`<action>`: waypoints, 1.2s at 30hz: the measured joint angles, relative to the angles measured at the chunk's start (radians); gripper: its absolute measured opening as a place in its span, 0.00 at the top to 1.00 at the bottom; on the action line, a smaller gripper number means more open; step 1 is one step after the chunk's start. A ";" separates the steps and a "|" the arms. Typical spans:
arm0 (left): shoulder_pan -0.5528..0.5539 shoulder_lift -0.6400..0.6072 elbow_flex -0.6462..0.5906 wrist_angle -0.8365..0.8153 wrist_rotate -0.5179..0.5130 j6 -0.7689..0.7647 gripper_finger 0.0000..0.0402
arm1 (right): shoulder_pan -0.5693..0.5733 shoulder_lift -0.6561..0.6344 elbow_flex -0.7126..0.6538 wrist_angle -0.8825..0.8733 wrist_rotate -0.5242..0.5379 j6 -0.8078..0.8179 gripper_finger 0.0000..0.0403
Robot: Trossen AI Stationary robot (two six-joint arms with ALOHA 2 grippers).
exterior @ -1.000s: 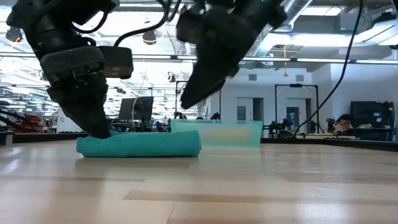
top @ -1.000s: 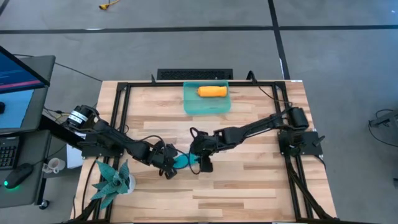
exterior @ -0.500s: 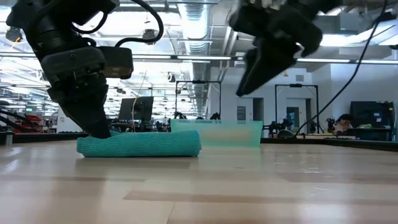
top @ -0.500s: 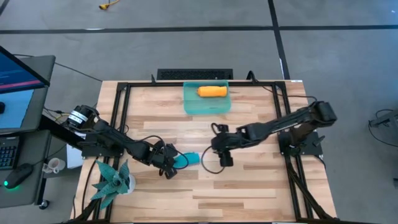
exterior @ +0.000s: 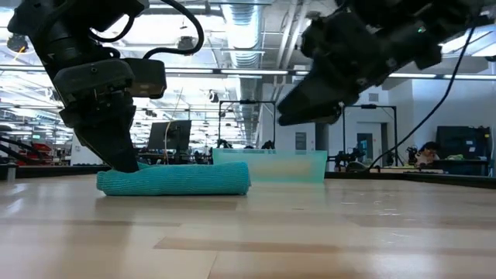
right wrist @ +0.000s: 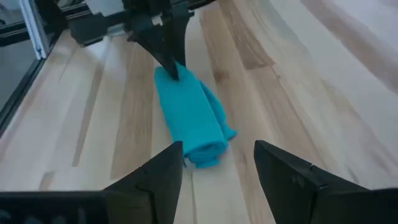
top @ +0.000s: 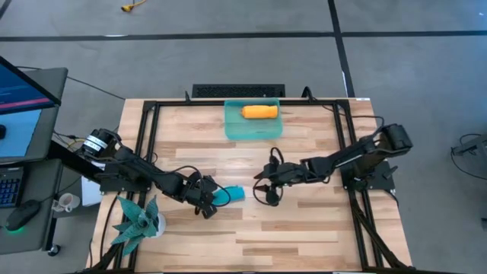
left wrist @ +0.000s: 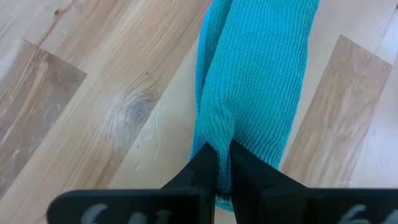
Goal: Roll microfiber towels into tight, uniform cylinder then place into a basket
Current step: Put the rolled blue microfiber cloth into the blue bin
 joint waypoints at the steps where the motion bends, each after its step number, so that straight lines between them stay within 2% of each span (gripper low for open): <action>1: 0.000 0.000 0.000 0.000 0.000 0.000 0.96 | -0.001 0.025 0.009 0.028 0.000 0.001 0.45; 9: 0.000 0.000 0.000 0.000 0.000 0.000 0.96 | -0.007 0.248 0.149 0.071 0.001 0.004 0.42; 12: 0.000 0.000 0.000 -0.002 0.000 0.000 0.96 | -0.015 0.299 0.219 0.028 0.000 0.002 0.40; 16: 0.000 0.000 0.000 -0.008 -0.001 -0.001 0.96 | -0.027 0.296 0.282 -0.082 -0.001 0.001 0.39; 25: 0.000 0.000 0.000 -0.010 -0.002 -0.010 0.96 | -0.040 0.329 0.290 -0.026 -0.041 0.014 0.39; 32: 0.000 0.000 0.000 -0.012 -0.003 -0.010 0.96 | -0.046 0.434 0.311 0.010 -0.099 0.047 0.39; 36: 0.000 0.000 0.000 -0.018 -0.008 -0.010 0.96 | -0.052 0.483 0.354 0.014 -0.225 0.071 0.39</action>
